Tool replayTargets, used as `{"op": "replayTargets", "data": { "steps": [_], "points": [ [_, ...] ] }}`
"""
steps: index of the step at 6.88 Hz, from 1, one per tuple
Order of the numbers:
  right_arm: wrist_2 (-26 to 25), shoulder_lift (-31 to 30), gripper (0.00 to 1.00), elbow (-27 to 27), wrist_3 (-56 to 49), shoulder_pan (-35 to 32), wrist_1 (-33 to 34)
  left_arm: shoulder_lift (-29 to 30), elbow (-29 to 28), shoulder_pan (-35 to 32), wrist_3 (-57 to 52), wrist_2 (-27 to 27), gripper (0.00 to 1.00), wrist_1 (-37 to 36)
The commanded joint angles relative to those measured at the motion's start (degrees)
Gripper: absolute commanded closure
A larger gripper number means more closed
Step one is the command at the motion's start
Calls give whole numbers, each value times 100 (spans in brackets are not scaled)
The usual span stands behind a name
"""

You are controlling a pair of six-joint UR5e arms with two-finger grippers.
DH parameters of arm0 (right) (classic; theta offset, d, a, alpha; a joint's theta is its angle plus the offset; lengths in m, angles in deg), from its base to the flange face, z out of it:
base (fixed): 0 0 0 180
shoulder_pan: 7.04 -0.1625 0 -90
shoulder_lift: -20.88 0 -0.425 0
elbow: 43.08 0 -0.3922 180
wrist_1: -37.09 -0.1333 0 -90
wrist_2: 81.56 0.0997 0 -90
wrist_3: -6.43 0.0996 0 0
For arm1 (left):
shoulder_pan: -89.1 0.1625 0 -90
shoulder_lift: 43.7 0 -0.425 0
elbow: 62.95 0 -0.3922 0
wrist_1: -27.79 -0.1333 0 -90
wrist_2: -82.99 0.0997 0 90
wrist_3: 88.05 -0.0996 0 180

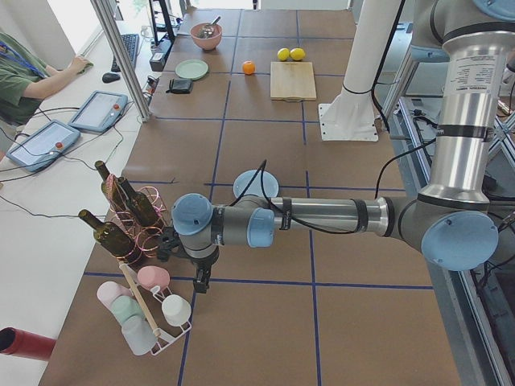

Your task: Pick orange to plate

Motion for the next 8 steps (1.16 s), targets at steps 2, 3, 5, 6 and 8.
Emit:
{"op": "replayTargets", "data": {
  "steps": [2, 3, 5, 6, 8],
  "points": [
    [9, 18, 0, 13, 10, 0, 0, 61, 101, 44, -32, -11, 0, 174],
    [17, 62, 0, 100, 10, 9, 0, 79, 119, 114, 38, -2, 0, 610],
    [96, 255, 0, 119, 18, 35, 0, 114, 154, 693, 48, -36, 0, 1281],
    [97, 726, 0, 84, -7, 79, 52, 158, 224, 799, 47, -37, 0, 1422],
    [114, 880, 0, 92, 19, 219, 0, 158, 277, 1105, 474, -472, 0, 1432]
  ]
}}
